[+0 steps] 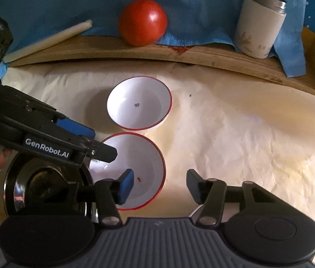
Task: Organize plates and bowls
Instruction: 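Move both grippers to the white red-rimmed bowl, then close both grippers on the rim of the white bowl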
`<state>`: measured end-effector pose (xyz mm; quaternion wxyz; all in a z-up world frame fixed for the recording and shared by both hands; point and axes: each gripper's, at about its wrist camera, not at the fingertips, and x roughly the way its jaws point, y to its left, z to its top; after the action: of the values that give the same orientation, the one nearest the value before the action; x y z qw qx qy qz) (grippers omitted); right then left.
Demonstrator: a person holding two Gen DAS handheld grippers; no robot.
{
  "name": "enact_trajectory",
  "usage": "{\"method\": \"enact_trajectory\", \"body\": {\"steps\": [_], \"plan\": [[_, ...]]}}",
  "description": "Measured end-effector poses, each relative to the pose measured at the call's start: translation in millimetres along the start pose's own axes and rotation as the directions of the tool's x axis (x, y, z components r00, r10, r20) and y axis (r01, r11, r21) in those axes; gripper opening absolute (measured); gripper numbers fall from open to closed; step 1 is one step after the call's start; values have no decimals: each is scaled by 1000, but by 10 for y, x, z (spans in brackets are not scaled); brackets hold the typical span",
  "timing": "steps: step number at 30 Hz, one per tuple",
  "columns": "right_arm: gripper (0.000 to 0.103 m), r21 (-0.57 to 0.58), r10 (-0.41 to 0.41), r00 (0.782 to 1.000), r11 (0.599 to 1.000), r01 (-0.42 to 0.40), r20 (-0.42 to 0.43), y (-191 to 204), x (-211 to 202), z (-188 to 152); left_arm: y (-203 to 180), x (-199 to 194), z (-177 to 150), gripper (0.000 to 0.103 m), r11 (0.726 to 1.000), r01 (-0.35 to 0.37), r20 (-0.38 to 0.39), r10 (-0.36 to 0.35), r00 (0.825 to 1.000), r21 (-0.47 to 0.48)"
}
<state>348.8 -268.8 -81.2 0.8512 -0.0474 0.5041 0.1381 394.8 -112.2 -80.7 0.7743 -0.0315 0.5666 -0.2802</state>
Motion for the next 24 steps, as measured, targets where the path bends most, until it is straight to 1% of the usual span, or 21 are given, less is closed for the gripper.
{"method": "enact_trajectory", "body": {"steps": [2, 4, 6, 8, 10, 17, 19, 20, 21, 22, 24], "plan": [[50, 4, 9, 1000, 1000, -9, -10, -13, 20, 8, -12, 10, -11, 51, 1000, -5, 5, 5, 1000, -5], [46, 4, 16, 1000, 1000, -16, -17, -20, 41, 16, -14, 11, -22, 51, 1000, 7, 7, -7, 1000, -18], [44, 9, 23, 999, 1000, -22, -23, -33, 60, 23, -18, 21, -37, 51, 1000, 14, 6, -14, 1000, -28], [39, 20, 32, 999, 999, -31, -30, -53, 84, 28, -28, 32, -42, 51, 999, 10, 2, -9, 1000, -32], [35, 30, 43, 998, 999, -42, -37, -73, 108, 38, -35, 43, -44, 52, 999, 4, -1, -4, 1000, -37], [35, 71, 82, 995, 994, -78, -53, -169, 158, 43, -54, 55, -61, 51, 998, -14, 9, 15, 1000, -69], [35, 84, 96, 994, 992, -91, -56, -193, 175, 39, -60, 56, -69, 45, 997, -24, 13, 25, 1000, -75], [29, 93, 104, 993, 991, -99, -57, -204, 181, 36, -54, 51, -82, 36, 996, -22, 14, 23, 1000, -81], [26, 100, 113, 992, 989, -107, -59, -222, 187, 36, -46, 45, -101, 30, 996, -15, 13, 16, 1000, -90], [22, 105, 120, 991, 988, -113, -59, -239, 193, 39, -46, 40, -116, 28, 996, -14, 18, 15, 1000, -94], [16, 116, 134, 989, 985, -126, -61, -262, 205, 42, -61, 24, -135, 17, 995, -18, 29, 21, 999, -96]]}}
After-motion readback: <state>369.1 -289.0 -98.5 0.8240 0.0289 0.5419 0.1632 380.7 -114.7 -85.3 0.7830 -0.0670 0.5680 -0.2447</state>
